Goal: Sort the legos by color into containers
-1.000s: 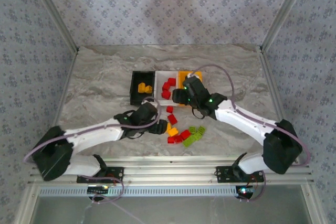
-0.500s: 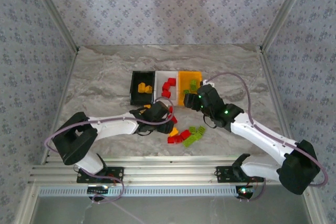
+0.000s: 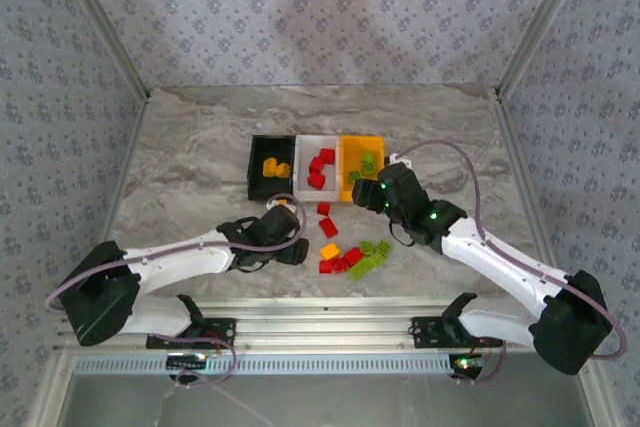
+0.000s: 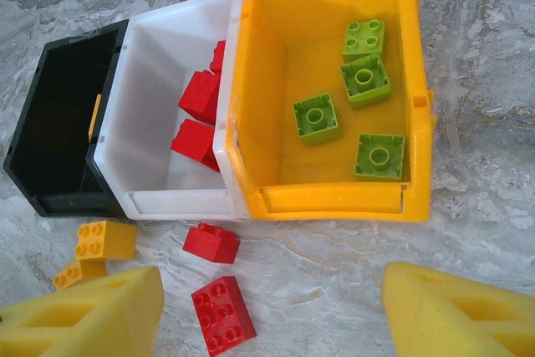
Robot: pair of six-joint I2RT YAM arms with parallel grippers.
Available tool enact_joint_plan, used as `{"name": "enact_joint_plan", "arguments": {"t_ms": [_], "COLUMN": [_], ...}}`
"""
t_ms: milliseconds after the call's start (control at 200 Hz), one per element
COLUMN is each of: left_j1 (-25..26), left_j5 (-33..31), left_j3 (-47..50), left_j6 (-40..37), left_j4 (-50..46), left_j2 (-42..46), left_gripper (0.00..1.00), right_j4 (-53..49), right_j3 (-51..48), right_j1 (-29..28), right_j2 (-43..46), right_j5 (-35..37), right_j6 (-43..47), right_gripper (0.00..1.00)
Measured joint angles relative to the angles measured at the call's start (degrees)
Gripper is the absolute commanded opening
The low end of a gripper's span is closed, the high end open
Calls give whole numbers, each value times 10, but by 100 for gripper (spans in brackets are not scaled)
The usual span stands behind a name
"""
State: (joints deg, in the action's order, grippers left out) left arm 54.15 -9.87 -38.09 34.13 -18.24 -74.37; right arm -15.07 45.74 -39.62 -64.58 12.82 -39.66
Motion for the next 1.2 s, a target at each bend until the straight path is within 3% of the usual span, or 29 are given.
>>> {"name": "enact_joint_plan", "arguments": {"t_ms": [260, 475, 670, 840, 1024, 1199], "left_j1": [2, 2, 0, -5, -84, -190], "left_j5": [-13, -16, -17, -16, -17, -17], "left_j3": [-48, -48, -47, -45, -83, -182], "left_j6": [-7, -14, -15, -11, -21, -39], "left_j4": [17, 22, 29, 17, -14, -11], "left_j2": [-89, -142, -142, -94, -12, -44], "left_gripper": [80, 61, 45, 42, 44, 43], "right_j4": [1, 0, -1, 0, 2, 5], "right_j3": [-19, -28, -29, -36, -49, -54], "right_j1": [0, 6, 10, 14, 15, 15], "right_j2": [19, 39, 53, 58, 58, 52], "right_j5": [0, 1, 5, 5, 5, 4], "right_j6": [0, -5, -7, -11, -15, -19], "right_gripper": [72, 72, 72, 72, 72, 72]}}
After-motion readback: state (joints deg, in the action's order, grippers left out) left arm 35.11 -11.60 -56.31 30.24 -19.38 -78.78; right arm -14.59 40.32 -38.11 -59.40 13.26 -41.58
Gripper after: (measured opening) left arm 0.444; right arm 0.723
